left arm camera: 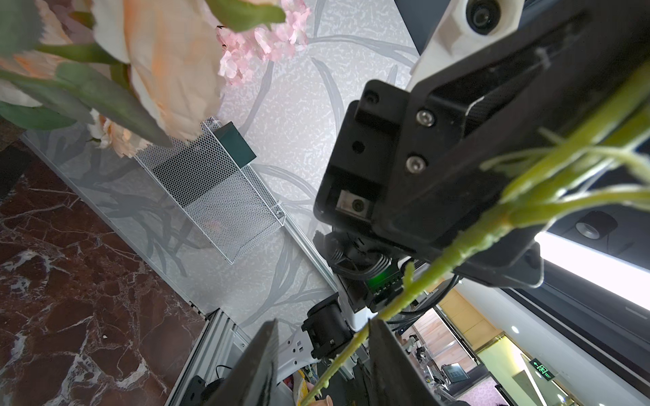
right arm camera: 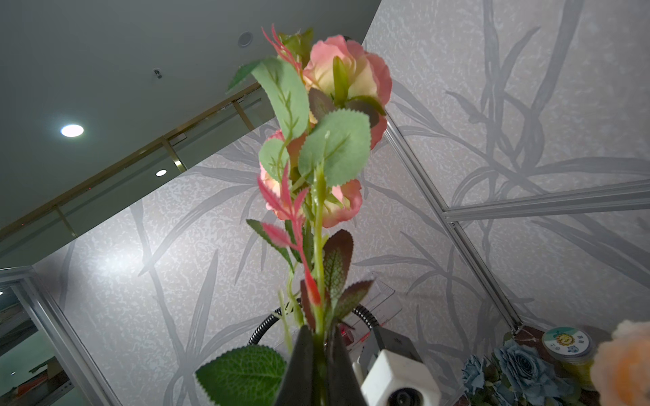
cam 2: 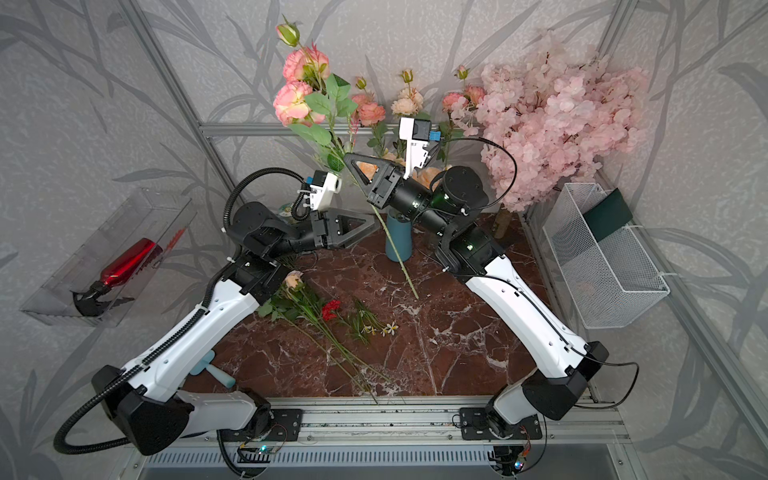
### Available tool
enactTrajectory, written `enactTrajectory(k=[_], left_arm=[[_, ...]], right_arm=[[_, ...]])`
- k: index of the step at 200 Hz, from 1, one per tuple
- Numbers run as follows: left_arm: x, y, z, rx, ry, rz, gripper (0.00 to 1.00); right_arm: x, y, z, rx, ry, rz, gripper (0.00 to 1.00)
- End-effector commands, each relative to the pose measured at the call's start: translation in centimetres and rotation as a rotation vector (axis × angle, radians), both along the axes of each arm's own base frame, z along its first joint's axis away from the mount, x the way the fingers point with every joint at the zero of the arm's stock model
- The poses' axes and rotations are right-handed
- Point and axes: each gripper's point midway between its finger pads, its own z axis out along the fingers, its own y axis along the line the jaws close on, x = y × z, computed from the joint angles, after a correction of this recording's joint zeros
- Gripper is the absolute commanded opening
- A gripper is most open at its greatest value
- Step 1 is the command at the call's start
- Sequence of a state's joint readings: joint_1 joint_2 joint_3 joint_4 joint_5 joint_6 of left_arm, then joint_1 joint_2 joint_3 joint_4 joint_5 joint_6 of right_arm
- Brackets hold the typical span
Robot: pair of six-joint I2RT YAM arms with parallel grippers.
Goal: Place the pink flowers into the vase
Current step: Pick up the flower at the center of the board.
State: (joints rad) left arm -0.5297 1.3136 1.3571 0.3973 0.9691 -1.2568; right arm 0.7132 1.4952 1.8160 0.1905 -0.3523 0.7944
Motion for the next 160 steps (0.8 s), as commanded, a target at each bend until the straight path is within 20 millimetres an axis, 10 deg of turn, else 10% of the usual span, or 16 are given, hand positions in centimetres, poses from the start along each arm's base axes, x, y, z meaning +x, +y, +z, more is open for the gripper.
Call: enactTrajectory(k=[1,160], left_arm=[[-1.6,0.2,2.5,-0.046,-0.073,-0.035,0.42],[-1.9,-0.4,2.5,-0.06,-0.068,-0.075,0.27]], right_arm=[[-1.2,-1.5,2.1,0.057,-0.08,-0.056,0.0],[-0.4,-2.3,0.7,0.098,-0.081,-0.211,0.0]])
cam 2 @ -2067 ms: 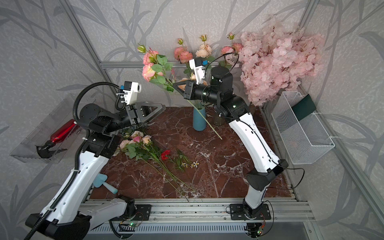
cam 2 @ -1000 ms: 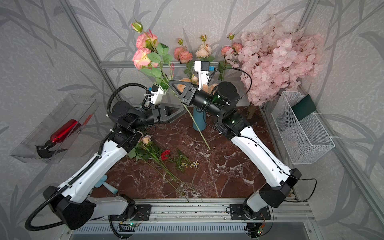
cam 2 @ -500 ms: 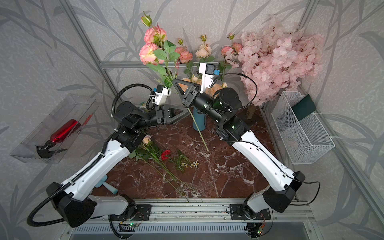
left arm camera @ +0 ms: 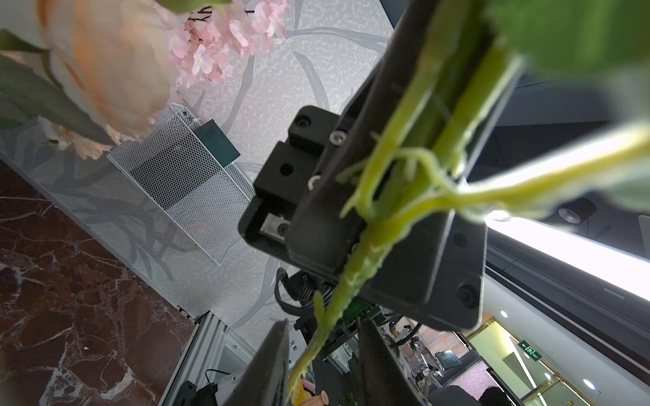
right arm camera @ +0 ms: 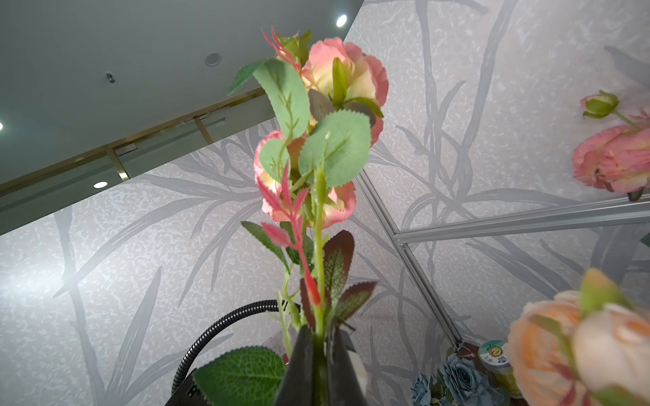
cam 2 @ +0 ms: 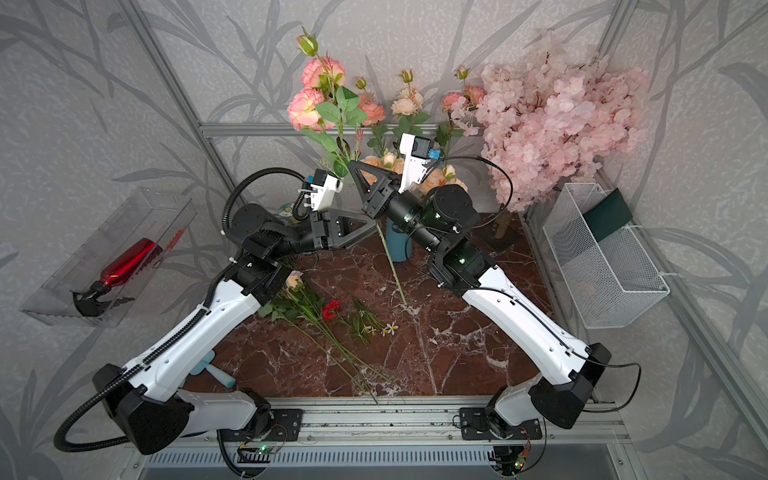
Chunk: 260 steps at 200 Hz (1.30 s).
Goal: Place the pink flowers into the vase
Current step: Pick up the flower at the center of the board.
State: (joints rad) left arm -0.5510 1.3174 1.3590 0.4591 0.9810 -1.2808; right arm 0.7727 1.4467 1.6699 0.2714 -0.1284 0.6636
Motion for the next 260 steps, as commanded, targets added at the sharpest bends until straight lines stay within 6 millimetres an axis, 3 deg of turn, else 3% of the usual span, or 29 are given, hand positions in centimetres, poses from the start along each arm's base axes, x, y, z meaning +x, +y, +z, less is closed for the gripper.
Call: enactTrajectory(k=[1,48,126,149,195,260], left_arm=[[-0.8,0.0,1.6,-0.032,-0.037,-0.037,0.27],[-0.8,0.0,0.9,0.006,-0.045,-0.017,0.0],[-1.4,2.3,-1.1,0.173,-0.085,0.081,0.0],[-1.9,2.4,-1.9,0.222,-0.104,0.068,0.0],[-2.6,2.5,-2.2,0.246,-0.12,0.047,0.0],[-4.5,3.5,-1.2,0.289,-0.207,0.047,0.0]], right_arm=[[-1.7,-1.9,3.0,0.102,-0.063,-0.013,0.0],[-2.3,-2.7,3.5,0.098,-0.077,-0.028,0.0],[-3.1,-5.2,2.0,-0.132,0.013,-0.014,0.0],[-3.1,-5.7,1.7,-0.178,0.036,-0.009,0.09],[-3.0,-5.3,0.8,-0.211,0.07,0.022,0.19],[-2.4,-3.9,-1.3,-0.283,0.179,0.086,0.32]])
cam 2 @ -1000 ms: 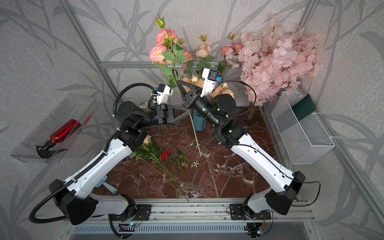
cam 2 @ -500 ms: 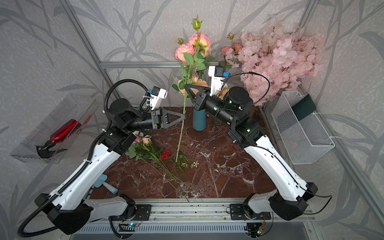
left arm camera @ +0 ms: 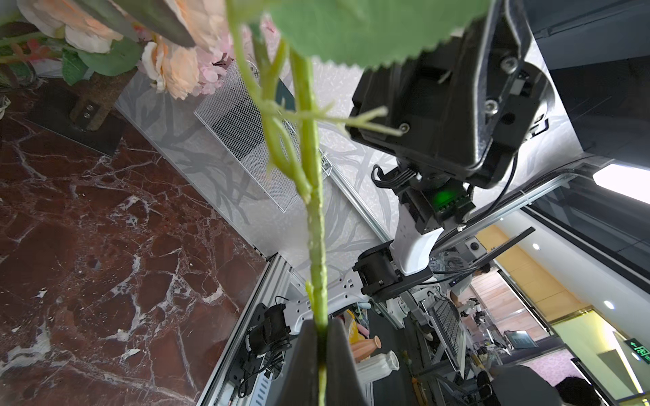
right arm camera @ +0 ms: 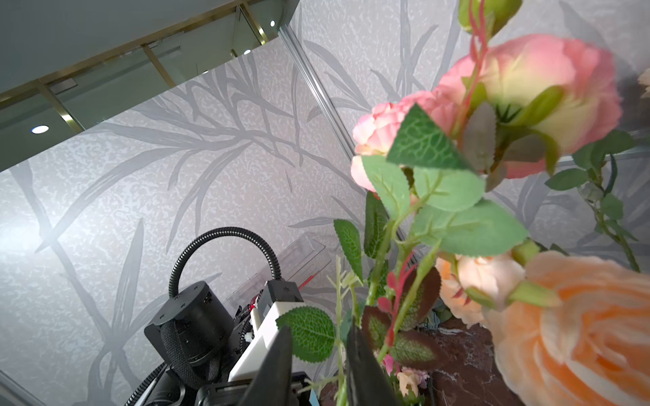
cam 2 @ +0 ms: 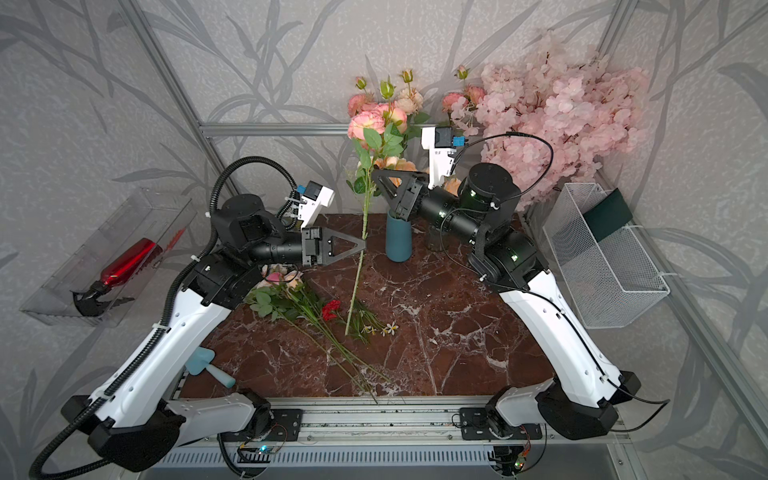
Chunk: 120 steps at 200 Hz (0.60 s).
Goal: Place the pink flowers into the vase
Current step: Pick up the flower at the center of the board.
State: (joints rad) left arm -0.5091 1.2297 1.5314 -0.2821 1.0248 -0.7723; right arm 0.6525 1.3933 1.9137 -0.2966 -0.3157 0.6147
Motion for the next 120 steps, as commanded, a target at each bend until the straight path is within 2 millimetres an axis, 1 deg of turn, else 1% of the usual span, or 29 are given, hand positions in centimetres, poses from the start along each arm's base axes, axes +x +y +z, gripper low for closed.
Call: enactTrajectory(k=[1,24,57,79,105,120], left_arm=[[-2.1,1.0,1.8,-0.001,-0.111,-0.023,0.0],[-2.3,1.1,2.0,-0.003,-0.118,-0.024,0.0],[-2.3,1.1,2.0,-0.013,-0.115,-0.027,0.0],[-2.2,1.0,1.9,-0.013,-0.11,-0.028,0.0],[-2.1,0.9,2.0,-0.024,-0.104,-0.033,0.0],[-2.1,0.8,2.0,-0.029,-0.101,-0.035,0.0]], right_arm=[[-0.5,0.2,-0.7,-0.041,0.052,0.035,0.32],[-0.6,0.3,-1.6,-0.072,0.108,0.044,0.34],[-0.6,0.7,-2.4,-0.084,0.128,0.068,0.35],[-0.8,1.5,-2.4,-0.056,0.16,0.116,0.35],[-0.2,2.4,-2.9,-0.047,0.183,0.139,0.35],[-0.1,2.8,-2.9,-0.034,0.186,0.161,0.35]])
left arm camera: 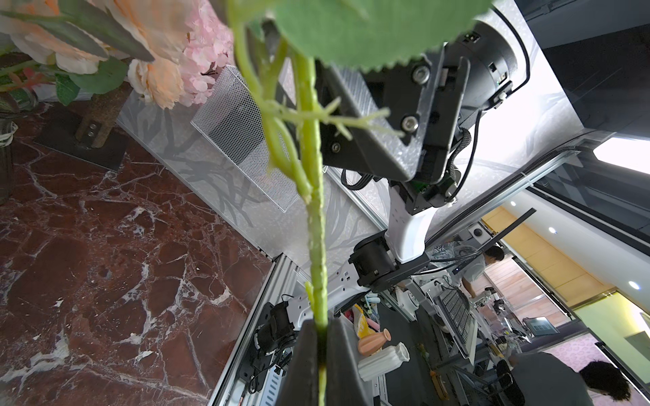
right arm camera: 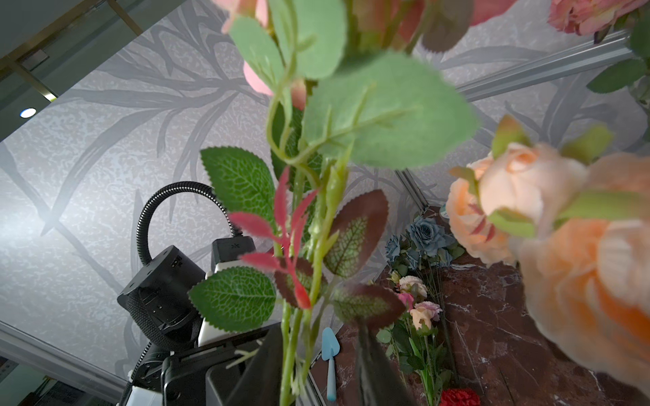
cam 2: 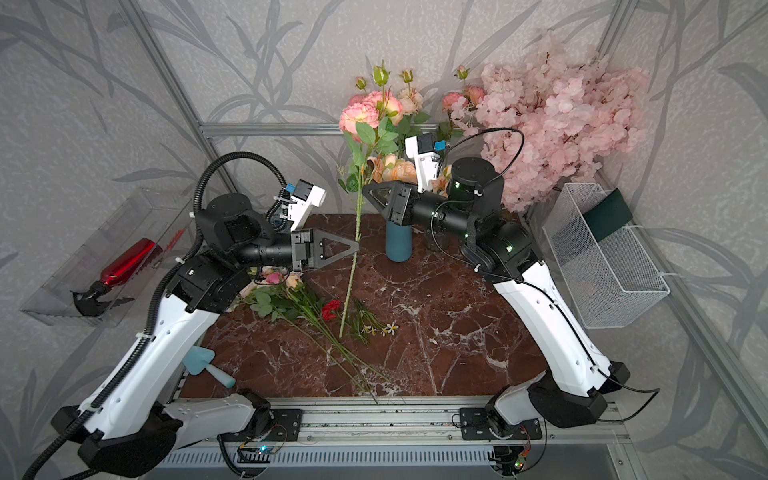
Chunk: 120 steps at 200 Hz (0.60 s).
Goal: Place the pink flowers into the vase
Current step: Pick up the flower at the center of the board.
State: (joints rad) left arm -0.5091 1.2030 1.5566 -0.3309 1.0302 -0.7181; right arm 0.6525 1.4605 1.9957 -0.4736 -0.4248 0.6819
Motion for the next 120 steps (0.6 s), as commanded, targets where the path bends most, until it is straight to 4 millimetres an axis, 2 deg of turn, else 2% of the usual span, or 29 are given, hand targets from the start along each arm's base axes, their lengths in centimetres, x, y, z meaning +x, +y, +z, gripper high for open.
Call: enactTrajectory(k=[1,36,68,104,120], left_arm=[[-0.8,0.2,1.1,-0.033,-0.044,-0.029,0.0],[-0.7,0.0,0.8,-0.037,-0.031,-0.036,0.0],[-0.6,0.0,0.5,-0.029,-0.028,-0.033,0.0],[-0.6,0.0,0.3,-0.027,-0.021,-0.03,0.0],[-0.7,0.0,0.4,-0.033,-0.023,-0.033,0.0]], right_arm=[[0.1,0.8,0.4,0.04,0.007,0.045,0.34],[-0.1,1.6,1.5,0.076,-0.016,0.088,0.29],[-0.7,1.5,2.9,0.106,-0.044,0.108,0.29],[-0.8,1.5,3.2,0.104,-0.044,0.114,0.31],[-0.7,1.6,3.1,0.099,-0.045,0.115,0.25]])
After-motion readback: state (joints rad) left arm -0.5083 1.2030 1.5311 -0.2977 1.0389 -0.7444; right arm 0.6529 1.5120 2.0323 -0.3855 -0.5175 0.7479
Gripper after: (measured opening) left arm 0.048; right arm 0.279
